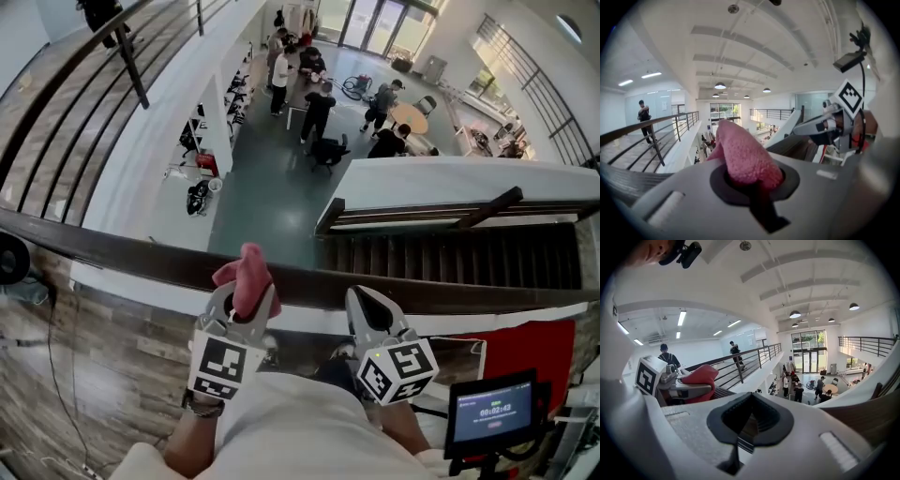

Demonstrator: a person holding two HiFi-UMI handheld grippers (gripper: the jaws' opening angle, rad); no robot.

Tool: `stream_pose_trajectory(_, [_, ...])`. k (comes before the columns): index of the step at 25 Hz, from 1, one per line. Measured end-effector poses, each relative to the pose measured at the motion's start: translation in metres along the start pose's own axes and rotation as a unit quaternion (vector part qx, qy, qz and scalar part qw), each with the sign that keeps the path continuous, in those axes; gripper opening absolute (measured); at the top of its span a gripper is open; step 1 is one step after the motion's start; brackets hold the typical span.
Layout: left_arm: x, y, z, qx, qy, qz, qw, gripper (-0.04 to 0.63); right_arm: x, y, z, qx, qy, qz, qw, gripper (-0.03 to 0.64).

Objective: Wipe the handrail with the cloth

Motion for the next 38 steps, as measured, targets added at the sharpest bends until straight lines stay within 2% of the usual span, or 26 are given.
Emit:
stream_pose_trajectory(2, [0.002,-0.003,0.004,0.000,-0.020,-0.006,0.9998,0.037,-0.002,-0.001,0.000,-0.002,-0.002,0.002,1.000,0.003])
stream_pose_trajectory(6, [0.002,-0.005,-0.002,-0.009,0.008,-0.021,0.9997,0.037,-0.007,-0.011,-0.004,-0.007,0.002,0.001,1.000,0.003])
stream_pose_trajectory(10, [-0.005,-0.001,-0.007,-0.004,0.002,-0.023,0.9997,0.037,-0.013,-0.018,-0.010,-0.017,0.012,0.004,1.000,0.003])
stream_pose_trajectory(15, [-0.014,0.006,-0.009,-0.003,0.006,-0.006,1.0000,0.037,-0.020,-0.020,-0.017,-0.027,0.011,0.011,1.000,0.003])
stream_pose_trajectory(22, [0.004,-0.001,-0.007,-0.046,0.017,-0.045,0.9978,0.037,-0.015,-0.009,-0.014,-0.040,0.048,0.015,0.998,0.003])
stream_pose_trajectory(26, [0.006,-0.008,-0.010,-0.056,0.015,-0.060,0.9966,0.037,-0.014,-0.011,-0.007,-0.020,0.030,0.013,0.999,0.003])
stream_pose_trajectory(35, [0.009,-0.020,-0.009,-0.030,-0.010,-0.057,0.9979,0.037,-0.014,-0.020,0.002,-0.003,0.031,0.023,0.999,0.003])
stream_pose_trajectory(38, [0.009,-0.021,-0.009,-0.026,-0.005,-0.055,0.9981,0.037,-0.014,-0.022,0.001,-0.001,0.038,0.022,0.999,0.003])
Point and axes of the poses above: the fingertips, and each gripper's own axes: y backward along the fingers, z to its right, x out of its top, the point moved 10 cm from there along y, backward along the fingers, and after that the axes turned 15 degrees about x, right-handed, at the moved point
